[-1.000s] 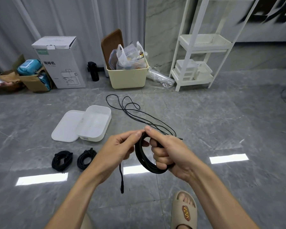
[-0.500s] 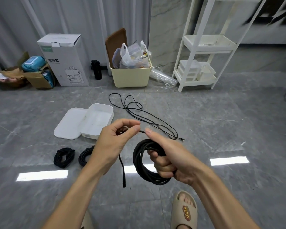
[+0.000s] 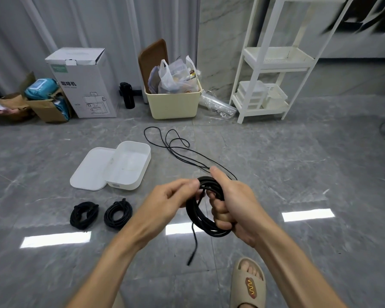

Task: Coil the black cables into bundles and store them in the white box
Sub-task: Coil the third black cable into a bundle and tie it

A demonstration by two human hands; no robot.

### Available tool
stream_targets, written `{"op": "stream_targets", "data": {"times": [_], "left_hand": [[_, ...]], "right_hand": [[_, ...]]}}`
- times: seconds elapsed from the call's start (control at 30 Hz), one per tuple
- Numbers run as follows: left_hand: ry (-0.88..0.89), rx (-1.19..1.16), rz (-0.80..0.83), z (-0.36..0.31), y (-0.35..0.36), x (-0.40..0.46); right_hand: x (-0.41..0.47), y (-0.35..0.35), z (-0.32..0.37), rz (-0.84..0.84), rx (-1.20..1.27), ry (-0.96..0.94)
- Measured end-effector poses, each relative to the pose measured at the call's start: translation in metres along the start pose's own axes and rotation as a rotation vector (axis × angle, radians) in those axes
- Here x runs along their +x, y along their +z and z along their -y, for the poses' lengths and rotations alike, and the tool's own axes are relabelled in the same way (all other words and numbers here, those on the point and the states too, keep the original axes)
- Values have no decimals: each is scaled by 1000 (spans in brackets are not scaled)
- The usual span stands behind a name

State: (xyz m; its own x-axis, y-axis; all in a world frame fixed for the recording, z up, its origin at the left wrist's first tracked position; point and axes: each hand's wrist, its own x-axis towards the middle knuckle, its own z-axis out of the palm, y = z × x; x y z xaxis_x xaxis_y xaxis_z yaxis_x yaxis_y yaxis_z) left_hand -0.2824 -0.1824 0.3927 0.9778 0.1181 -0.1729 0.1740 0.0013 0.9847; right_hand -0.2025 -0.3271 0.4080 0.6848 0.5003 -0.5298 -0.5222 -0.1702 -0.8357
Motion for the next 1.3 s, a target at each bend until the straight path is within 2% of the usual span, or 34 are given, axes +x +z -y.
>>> {"op": "stream_targets", "data": {"times": [0.13, 0.23, 0.43, 0.53, 0.67, 0.73, 0.8, 0.87, 0.97, 1.17, 1.3], "left_hand": [[-29, 43, -91, 1, 5, 1], [-85, 35, -135, 1, 7, 2], [-191, -310, -160, 2, 13, 5], [-218, -346, -140, 1, 19, 4], [-109, -156, -252, 4, 25, 2], [24, -21, -381, 7, 30, 0], [186, 220, -458, 10, 35, -2], [273, 419, -458, 17, 41, 0], [273, 507, -457, 24, 48, 1], [172, 377, -416, 22, 53, 6], [41, 121, -343, 14, 55, 10]], "right_hand": [[3, -2, -1, 21, -3, -9], [1, -4, 1, 127, -73, -48], [3, -10, 2, 249, -53, -63], [5, -12, 0, 241, -30, -44], [7, -11, -1, 146, 27, -54], [9, -12, -2, 63, 75, -64], [10, -13, -2, 4, 104, -84], [10, -13, -3, -22, 122, -117], [10, -13, -4, -44, 146, -145], [11, -14, -5, -54, 135, -162], [11, -15, -6, -58, 68, -163]]}}
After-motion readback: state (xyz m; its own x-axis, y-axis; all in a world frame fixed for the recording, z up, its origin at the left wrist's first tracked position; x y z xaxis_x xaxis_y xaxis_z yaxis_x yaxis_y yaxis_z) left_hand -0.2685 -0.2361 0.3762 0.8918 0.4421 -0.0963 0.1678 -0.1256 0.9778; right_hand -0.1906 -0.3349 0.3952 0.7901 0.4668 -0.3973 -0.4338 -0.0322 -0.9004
